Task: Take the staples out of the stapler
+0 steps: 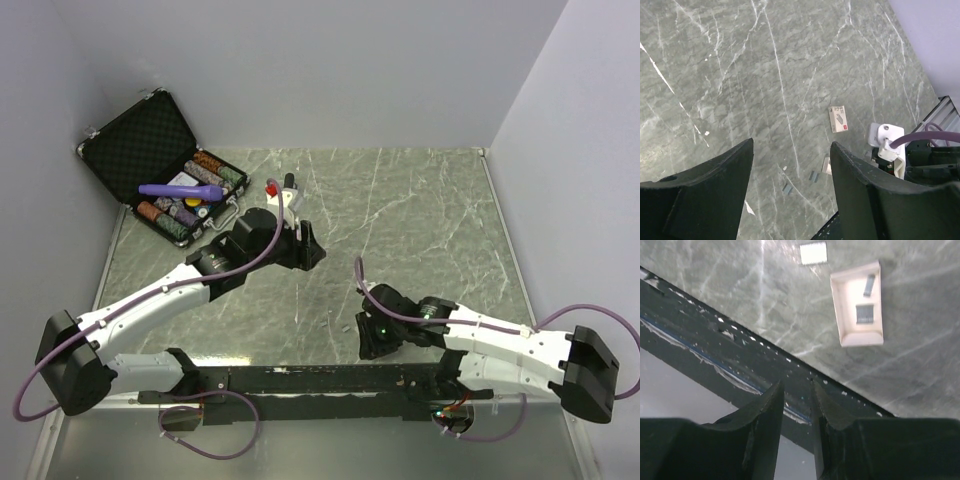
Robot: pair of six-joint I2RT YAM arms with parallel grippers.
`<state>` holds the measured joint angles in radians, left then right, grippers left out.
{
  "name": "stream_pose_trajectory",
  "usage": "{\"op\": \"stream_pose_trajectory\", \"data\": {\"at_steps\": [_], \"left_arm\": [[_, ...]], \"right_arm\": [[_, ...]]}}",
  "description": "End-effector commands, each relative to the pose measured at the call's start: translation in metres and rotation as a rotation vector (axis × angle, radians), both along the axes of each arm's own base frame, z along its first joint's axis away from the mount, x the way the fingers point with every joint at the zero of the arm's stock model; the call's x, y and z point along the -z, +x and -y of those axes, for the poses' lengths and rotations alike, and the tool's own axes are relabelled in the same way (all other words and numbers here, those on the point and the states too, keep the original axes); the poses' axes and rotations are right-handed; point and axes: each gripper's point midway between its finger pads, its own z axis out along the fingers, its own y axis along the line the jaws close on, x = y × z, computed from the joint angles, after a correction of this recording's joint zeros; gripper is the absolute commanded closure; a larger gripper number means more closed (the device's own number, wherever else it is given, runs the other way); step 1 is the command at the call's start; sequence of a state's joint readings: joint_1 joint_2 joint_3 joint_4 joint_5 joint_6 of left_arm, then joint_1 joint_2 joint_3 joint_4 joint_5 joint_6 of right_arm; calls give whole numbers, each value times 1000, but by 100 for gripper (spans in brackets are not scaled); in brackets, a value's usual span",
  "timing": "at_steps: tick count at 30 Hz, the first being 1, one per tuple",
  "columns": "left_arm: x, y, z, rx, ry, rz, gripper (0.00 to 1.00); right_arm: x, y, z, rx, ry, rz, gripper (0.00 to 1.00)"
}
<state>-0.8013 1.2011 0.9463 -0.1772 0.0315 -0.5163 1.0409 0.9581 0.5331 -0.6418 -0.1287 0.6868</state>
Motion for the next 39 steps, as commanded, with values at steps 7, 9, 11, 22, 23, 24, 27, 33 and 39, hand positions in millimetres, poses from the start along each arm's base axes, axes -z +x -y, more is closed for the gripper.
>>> {"op": "stream_pose_trajectory", "data": {"at_steps": [7, 9, 11, 22, 23, 24, 27, 33, 39], "left_arm": [[-16, -2, 4, 25, -44, 43, 33], [-16, -1, 4, 22, -43, 44, 33], [-13, -2, 4, 25, -39, 38, 33], [-11, 1, 5, 17, -34, 38, 33], [-11, 0, 6, 19, -34, 37, 33], [-11, 0, 6, 19, -34, 37, 33], [-11, 1, 6, 21, -33, 39, 33], [-9, 1, 5, 19, -29, 36, 33], [-8, 0, 7, 26, -32, 35, 33]], "right_arm": [[19, 1, 16, 134, -108, -16, 60], [22, 7, 15, 153, -127, -6, 59], [25, 8, 12, 157, -140, -11, 59], [28, 33, 14, 191, -236, 77, 59], [28, 35, 15, 193, -249, 83, 59], [28, 37, 16, 195, -257, 91, 59], [28, 42, 19, 201, -283, 109, 58], [29, 57, 19, 215, -292, 132, 56], [21, 78, 20, 179, -326, 183, 55]]}}
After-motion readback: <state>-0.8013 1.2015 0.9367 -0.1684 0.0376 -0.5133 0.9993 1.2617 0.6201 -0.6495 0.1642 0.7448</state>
